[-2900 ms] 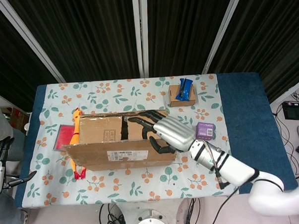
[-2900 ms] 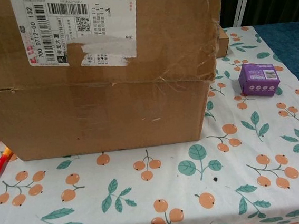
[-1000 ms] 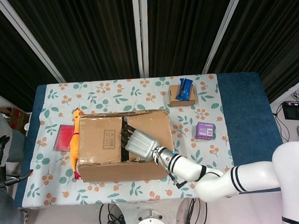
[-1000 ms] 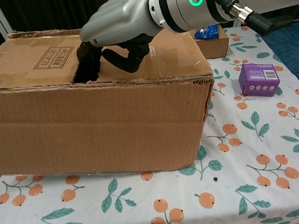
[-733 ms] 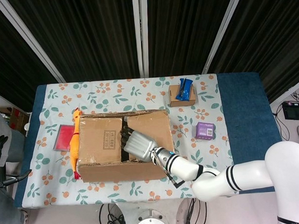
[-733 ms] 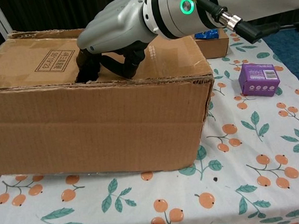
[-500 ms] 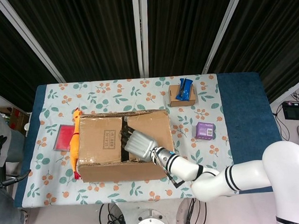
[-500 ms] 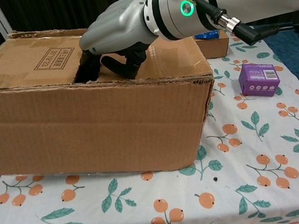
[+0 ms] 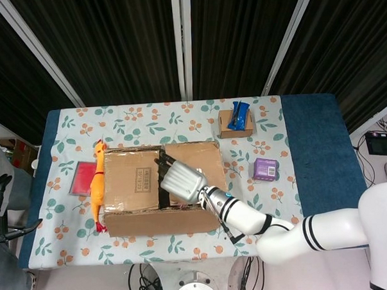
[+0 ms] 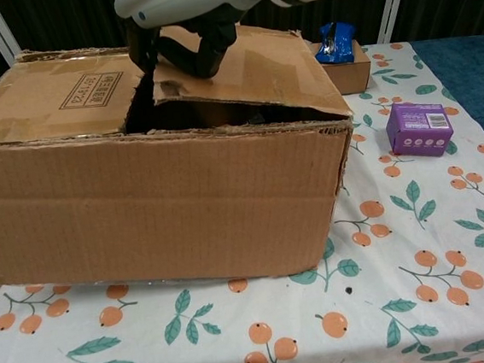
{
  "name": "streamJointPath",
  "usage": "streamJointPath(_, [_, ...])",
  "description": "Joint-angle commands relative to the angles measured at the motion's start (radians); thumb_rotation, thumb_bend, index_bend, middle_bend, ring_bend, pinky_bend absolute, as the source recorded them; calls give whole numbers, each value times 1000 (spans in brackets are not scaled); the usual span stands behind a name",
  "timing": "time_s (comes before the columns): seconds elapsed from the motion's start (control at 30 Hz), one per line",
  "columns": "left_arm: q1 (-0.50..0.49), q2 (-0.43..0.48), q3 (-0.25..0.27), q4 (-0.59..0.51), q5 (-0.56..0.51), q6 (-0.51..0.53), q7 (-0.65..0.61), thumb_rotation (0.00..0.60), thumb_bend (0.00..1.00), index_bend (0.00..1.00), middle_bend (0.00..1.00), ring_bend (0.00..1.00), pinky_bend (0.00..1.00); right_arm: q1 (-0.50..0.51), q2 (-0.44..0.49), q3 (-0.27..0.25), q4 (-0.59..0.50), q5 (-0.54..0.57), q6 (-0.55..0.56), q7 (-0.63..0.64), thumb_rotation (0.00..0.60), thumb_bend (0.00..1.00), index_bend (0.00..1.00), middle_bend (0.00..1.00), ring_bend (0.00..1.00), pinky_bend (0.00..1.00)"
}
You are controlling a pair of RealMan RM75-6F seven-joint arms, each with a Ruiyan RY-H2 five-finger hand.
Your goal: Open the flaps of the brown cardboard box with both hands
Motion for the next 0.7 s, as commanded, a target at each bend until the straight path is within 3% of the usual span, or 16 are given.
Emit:
streamJointPath(0.03, [-2, 4, 0, -6, 3, -1, 3, 381, 0, 37, 46, 43, 167, -23, 53, 15, -52, -34, 29, 29, 600, 846, 547, 341, 0, 0])
streamJointPath(0.33, [-18, 11, -2, -39, 14, -14, 35, 379, 0, 37, 46, 43, 167, -153, 253, 19, -195, -184, 74, 164, 600, 812, 523, 343, 0, 0])
streamJointPath(0.7, [-50, 10, -5, -104, 27, -43, 110, 380, 0, 37, 47, 43, 167, -333, 458, 12, -263, -413, 77, 361, 600, 781, 476, 356, 0, 0])
